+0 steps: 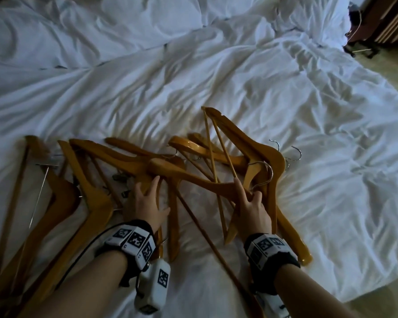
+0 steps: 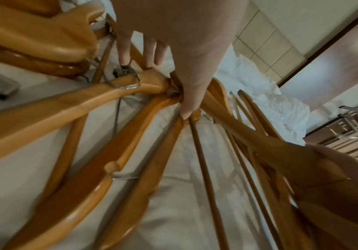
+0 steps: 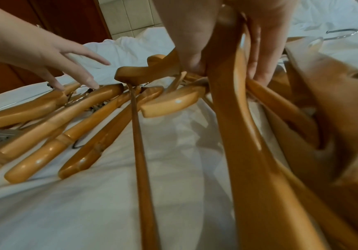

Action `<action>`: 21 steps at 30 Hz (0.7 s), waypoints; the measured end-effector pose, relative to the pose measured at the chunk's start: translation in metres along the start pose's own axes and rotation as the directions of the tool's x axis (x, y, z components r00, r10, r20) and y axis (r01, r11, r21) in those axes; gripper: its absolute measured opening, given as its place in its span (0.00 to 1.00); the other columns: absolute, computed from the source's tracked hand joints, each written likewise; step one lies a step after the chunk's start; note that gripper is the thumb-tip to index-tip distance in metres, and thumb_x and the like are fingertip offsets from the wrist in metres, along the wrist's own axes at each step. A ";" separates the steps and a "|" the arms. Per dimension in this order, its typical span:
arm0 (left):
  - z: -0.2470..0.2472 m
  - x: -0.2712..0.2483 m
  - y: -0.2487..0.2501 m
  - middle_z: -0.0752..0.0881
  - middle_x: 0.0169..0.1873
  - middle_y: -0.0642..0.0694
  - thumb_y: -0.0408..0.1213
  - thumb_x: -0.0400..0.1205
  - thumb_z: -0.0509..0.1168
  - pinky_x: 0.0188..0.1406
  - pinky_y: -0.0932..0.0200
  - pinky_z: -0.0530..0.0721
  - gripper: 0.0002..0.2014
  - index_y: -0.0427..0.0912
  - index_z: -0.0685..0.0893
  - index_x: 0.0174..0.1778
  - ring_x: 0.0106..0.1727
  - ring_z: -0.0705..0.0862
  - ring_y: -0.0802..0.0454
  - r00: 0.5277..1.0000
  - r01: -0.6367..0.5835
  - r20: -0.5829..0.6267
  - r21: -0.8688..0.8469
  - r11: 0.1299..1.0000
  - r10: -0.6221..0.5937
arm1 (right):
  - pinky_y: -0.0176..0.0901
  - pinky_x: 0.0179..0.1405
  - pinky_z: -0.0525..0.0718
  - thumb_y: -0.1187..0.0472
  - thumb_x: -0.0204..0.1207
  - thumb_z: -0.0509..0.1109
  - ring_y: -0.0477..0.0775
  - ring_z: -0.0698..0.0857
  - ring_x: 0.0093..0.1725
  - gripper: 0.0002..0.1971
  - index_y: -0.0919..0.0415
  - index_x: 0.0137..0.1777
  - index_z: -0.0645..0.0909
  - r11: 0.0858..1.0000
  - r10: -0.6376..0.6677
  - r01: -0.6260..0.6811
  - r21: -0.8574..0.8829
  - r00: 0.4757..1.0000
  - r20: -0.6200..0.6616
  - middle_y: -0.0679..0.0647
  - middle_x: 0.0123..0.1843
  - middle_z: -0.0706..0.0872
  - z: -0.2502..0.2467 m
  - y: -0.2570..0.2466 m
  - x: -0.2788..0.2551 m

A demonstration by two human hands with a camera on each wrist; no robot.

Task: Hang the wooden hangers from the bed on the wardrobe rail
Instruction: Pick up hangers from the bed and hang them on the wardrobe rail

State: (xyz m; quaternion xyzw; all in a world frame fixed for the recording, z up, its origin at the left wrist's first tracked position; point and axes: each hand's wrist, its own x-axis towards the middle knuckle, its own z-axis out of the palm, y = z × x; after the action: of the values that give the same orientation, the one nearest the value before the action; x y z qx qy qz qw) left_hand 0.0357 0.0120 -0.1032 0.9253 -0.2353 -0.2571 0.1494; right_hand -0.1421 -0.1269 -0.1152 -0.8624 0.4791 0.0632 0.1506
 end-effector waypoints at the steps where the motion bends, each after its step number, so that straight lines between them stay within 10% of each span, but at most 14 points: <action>1: 0.005 0.004 -0.005 0.52 0.80 0.39 0.44 0.76 0.70 0.74 0.40 0.68 0.42 0.60 0.51 0.81 0.79 0.60 0.38 0.999 0.034 0.000 0.011 0.999 -0.034 | 0.33 0.34 0.77 0.60 0.83 0.60 0.47 0.76 0.42 0.39 0.36 0.81 0.37 1.000 -0.004 0.004 -0.005 1.000 -0.009 0.60 0.70 0.66 0.002 0.001 0.001; 11: 0.011 0.043 -0.017 0.56 0.79 0.36 0.42 0.78 0.69 0.77 0.35 0.61 0.45 0.55 0.44 0.83 0.80 0.56 0.35 0.994 0.092 -0.073 0.138 0.986 -0.082 | 0.45 0.38 0.88 0.64 0.79 0.66 0.58 0.84 0.47 0.39 0.44 0.83 0.48 0.990 -0.094 0.117 0.078 0.963 -0.254 0.64 0.66 0.72 -0.005 0.007 0.012; 21: 0.019 0.065 -0.035 0.56 0.79 0.32 0.33 0.84 0.59 0.77 0.34 0.62 0.37 0.61 0.45 0.82 0.79 0.60 0.31 0.991 0.131 0.002 0.083 0.988 -0.131 | 0.40 0.27 0.88 0.73 0.52 0.83 0.57 0.86 0.35 0.50 0.56 0.74 0.63 0.942 -0.264 0.329 0.070 0.852 -0.452 0.68 0.50 0.81 0.010 0.000 0.015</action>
State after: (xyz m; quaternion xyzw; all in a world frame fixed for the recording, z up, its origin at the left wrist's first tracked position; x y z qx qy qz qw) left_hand 0.0868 0.0051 -0.1590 0.9432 -0.1850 -0.2599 0.0928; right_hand -0.1340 -0.1355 -0.1281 -0.9048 0.3647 -0.1905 0.1096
